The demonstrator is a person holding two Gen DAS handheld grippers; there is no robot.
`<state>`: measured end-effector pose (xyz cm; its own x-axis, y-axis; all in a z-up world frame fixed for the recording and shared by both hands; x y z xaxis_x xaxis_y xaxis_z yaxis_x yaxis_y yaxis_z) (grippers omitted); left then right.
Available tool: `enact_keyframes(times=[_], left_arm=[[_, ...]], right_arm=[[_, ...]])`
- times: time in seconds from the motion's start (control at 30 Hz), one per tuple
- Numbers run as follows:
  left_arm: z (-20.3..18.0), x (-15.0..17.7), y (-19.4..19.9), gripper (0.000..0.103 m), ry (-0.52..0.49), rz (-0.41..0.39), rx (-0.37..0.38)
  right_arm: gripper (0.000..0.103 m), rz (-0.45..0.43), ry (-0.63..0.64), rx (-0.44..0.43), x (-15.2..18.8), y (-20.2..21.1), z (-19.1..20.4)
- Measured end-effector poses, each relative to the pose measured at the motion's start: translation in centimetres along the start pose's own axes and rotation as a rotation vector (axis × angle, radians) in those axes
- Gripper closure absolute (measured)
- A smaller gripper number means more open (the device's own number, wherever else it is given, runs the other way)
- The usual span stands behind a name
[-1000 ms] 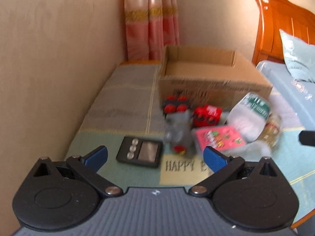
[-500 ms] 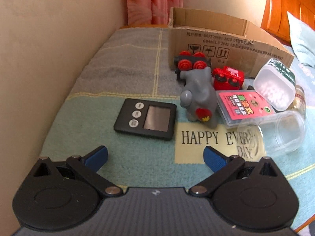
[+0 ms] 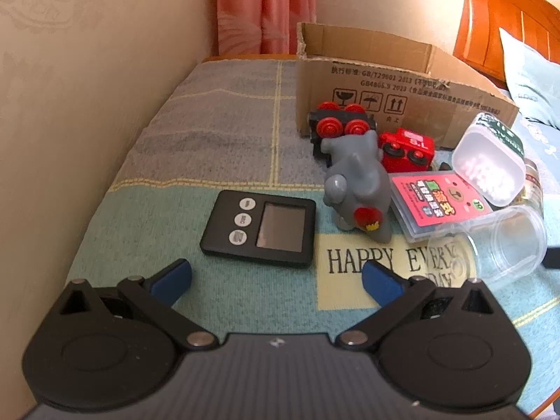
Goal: Organize rigid objects
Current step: 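Move the left tool to the black timer while the right tool approaches the capsule bottle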
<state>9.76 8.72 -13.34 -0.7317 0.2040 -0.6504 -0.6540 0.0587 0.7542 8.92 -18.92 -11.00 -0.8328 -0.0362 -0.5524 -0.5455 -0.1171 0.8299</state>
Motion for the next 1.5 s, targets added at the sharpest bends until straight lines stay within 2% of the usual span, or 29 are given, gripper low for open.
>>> enact_keyframes(times=[0.1,0.6,0.7,0.77,0.9,1.17,1.37,1.43,1.5], left_arm=[[0.1,0.0,0.0,0.000,-0.018,-0.007,0.014],[1.9,-2.2,-2.2,0.003,-0.084,0.021,0.076],[1.9,-2.4,-2.1,0.014,-0.093,0.017,0.084],[2.0,-2.6,-1.9,0.024,-0.102,0.007,0.075],[2.5,-2.6,-1.6,0.034,-0.101,0.008,0.070],[1.7,-2.0,-0.6,0.034,-0.123,0.034,0.085],[-0.3,-0.4,1.1,0.034,-0.146,0.059,0.137],[-0.8,-0.2,1.4,0.034,-0.146,0.061,0.133],[-1.1,-0.2,1.5,0.028,-0.140,0.064,0.130]], right_arm=[[0.000,0.027,0.036,0.004,0.5,-1.4,-0.1],[0.000,-0.060,0.098,-0.042,0.5,-1.8,-0.2],[0.000,-0.061,0.096,-0.042,0.5,-1.7,-0.2],[0.000,-0.063,0.094,-0.041,0.6,-1.7,-0.2],[0.000,-0.065,0.091,-0.039,0.6,-1.6,-0.2],[0.000,-0.061,0.110,-0.050,0.6,-1.6,-0.2],[0.000,-0.043,0.192,-0.105,0.4,-1.7,-0.3],[0.000,-0.038,0.215,-0.125,0.2,-1.8,-0.4],[0.000,-0.035,0.238,-0.144,-0.1,-2.0,-0.5]])
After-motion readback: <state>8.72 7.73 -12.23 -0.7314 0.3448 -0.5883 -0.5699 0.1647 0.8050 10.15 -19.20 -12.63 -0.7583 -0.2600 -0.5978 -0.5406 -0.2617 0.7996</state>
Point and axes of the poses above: each gripper's, at about its wrist camera, not at the fingertips, and y roughly against the way its jaws point, z to its left, x to its underside, the point moved 4 cm from there along -y, roughly the way its jaws point, and after that the axes turned 9 degrees about -y, right-handed, at the moved point
